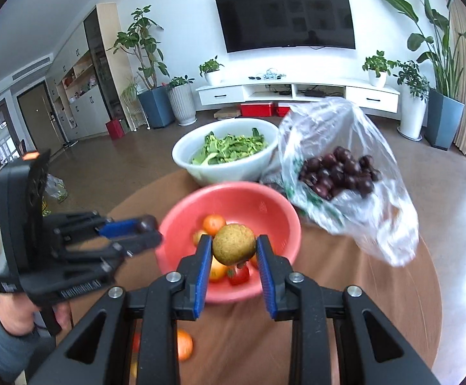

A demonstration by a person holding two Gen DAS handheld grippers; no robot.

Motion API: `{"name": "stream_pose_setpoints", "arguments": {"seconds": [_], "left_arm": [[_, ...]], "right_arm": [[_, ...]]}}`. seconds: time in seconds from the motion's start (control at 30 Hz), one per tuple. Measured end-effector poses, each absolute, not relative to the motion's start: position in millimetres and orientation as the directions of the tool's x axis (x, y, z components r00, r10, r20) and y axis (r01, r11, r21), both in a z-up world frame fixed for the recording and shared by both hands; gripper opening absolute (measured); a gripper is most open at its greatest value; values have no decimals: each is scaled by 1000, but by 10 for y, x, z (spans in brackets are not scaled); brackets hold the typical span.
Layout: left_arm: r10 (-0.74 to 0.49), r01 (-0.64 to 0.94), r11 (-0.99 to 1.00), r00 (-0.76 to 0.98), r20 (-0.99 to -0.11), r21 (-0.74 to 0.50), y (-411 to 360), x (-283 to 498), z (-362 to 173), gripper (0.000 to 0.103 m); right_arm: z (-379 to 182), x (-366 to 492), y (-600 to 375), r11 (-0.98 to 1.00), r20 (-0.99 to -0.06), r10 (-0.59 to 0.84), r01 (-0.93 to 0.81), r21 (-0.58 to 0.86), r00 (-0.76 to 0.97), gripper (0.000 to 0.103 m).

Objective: Organize fruits
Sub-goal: 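Carry the plum and pear into the red bowl and open both tools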

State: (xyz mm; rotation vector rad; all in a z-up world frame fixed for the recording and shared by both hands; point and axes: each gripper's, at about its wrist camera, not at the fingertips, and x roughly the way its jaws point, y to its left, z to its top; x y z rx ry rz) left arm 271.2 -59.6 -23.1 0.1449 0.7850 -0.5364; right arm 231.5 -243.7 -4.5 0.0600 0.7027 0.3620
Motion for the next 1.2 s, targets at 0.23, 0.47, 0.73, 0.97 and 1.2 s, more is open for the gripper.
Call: {"name": "stream_pose_setpoints", "arguments": {"seconds": [0.23, 0.47, 0.73, 0.97, 1.2], "left_arm": [[-368, 503, 862, 538, -759, -61, -706, 3057, -575, 24], [-364, 513, 856, 506, -782, -66, -786, 3196, -803, 24], [-360, 515, 855, 502, -787, -62, -815, 3229, -872, 24], [-346, 516, 856, 510, -788, -42, -835, 3195, -869, 24], [-344, 514, 857, 515, -785, -38, -830, 3175, -864, 25]], "right_arm": [[-366, 2731, -2241, 939, -685, 328, -301, 165, 650, 30], [-618, 2891, -2157, 945, -728, 304, -291, 149, 614, 30], [-796, 2985, -2092, 949, -763, 278, -291, 123, 583, 31], [-861, 3008, -2090, 952, -773, 265, -285, 113, 577, 31], [-899, 3000, -2095, 953, -777, 260, -284, 110, 574, 31]]}}
